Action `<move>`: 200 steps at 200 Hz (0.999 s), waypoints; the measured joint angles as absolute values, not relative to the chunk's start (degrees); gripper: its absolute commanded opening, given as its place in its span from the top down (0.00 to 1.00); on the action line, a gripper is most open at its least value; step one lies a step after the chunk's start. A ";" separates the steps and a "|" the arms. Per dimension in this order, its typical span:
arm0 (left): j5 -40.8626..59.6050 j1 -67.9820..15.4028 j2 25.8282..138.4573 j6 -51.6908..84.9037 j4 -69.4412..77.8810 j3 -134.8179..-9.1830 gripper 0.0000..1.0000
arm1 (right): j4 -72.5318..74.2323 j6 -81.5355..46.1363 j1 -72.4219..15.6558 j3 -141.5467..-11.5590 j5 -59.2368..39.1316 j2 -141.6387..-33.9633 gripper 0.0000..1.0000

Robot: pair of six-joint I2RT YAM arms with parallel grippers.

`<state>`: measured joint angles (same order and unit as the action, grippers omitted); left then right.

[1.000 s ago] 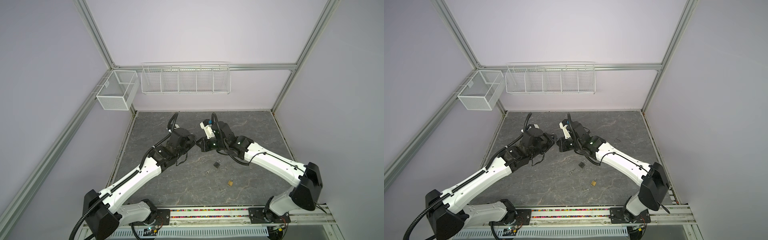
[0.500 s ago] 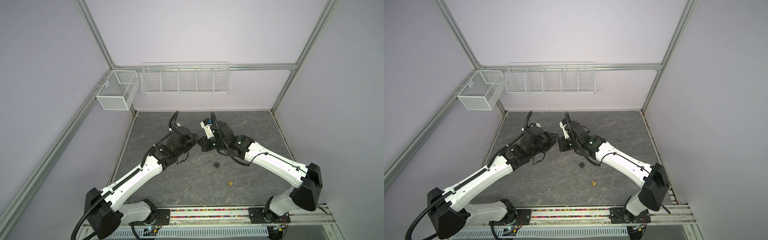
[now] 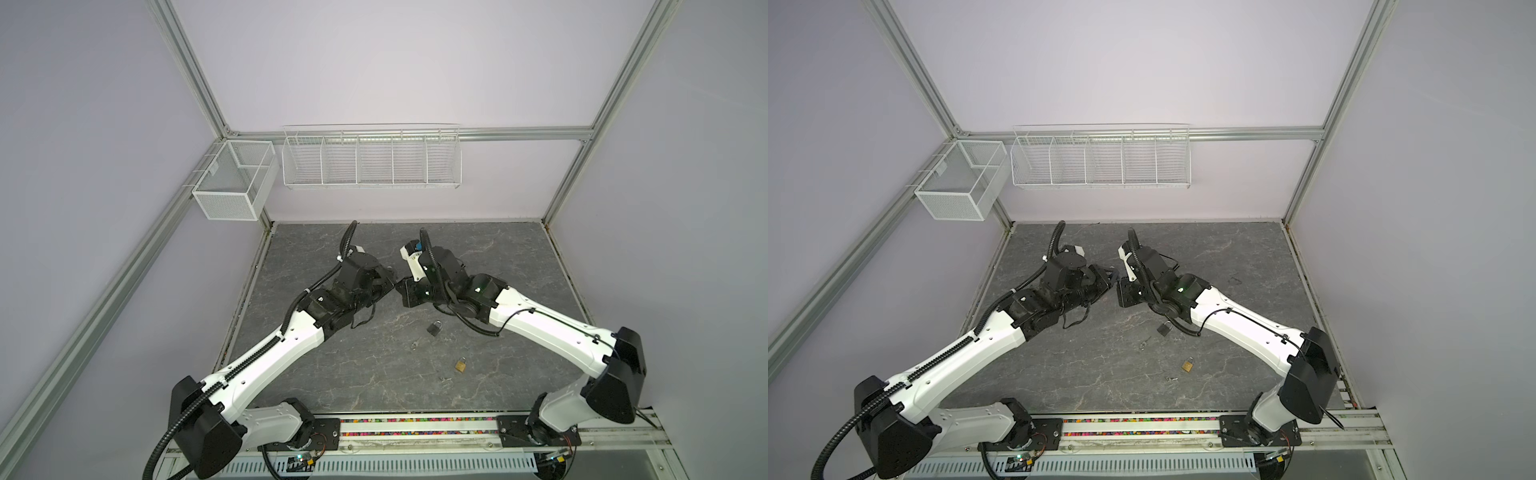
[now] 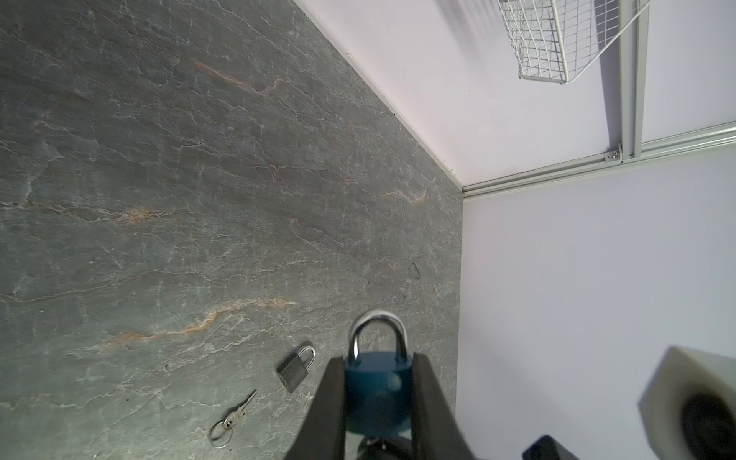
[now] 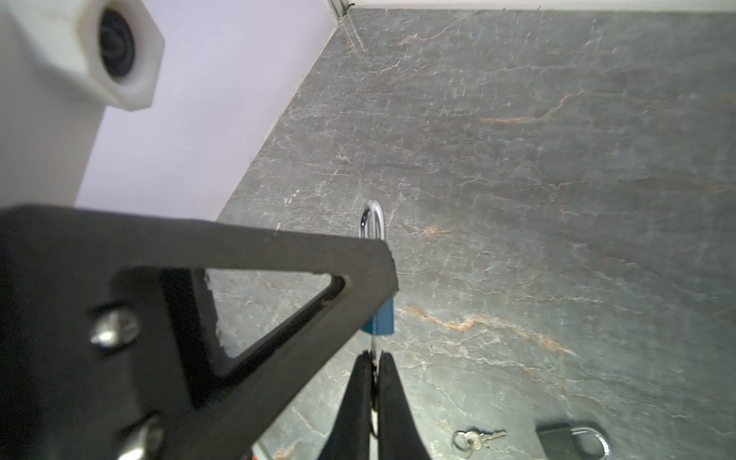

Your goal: Unlock with the key

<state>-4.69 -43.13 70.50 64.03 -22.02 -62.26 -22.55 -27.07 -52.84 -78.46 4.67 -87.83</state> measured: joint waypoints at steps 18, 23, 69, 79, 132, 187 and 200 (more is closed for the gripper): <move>-4.60 -43.13 70.50 64.42 -21.91 -62.19 1.00 | -22.44 -26.61 -53.23 -78.46 5.61 -87.81 0.93; -4.60 -43.11 70.50 64.49 -21.82 -62.17 1.00 | -22.24 -26.81 -52.82 -78.41 4.80 -87.79 0.93; -4.47 -42.68 69.41 64.10 -16.69 -59.42 1.00 | -14.50 -34.89 -46.76 -74.06 -11.75 -86.50 0.93; -4.38 -42.46 68.84 63.68 -17.06 -59.31 1.00 | -13.41 -35.46 -46.44 -73.63 -13.78 -86.50 0.93; -2.15 -42.41 67.83 61.87 -18.96 -59.33 1.00 | -15.38 -28.58 -50.81 -73.06 -3.66 -84.60 0.93; -1.83 -43.24 67.96 63.13 -19.31 -60.01 1.00 | -16.86 -23.59 -54.85 -73.06 9.10 -83.29 0.93; -1.87 -43.35 68.16 63.86 -18.81 -59.99 1.00 | -16.12 -25.45 -53.84 -72.66 6.52 -83.02 0.93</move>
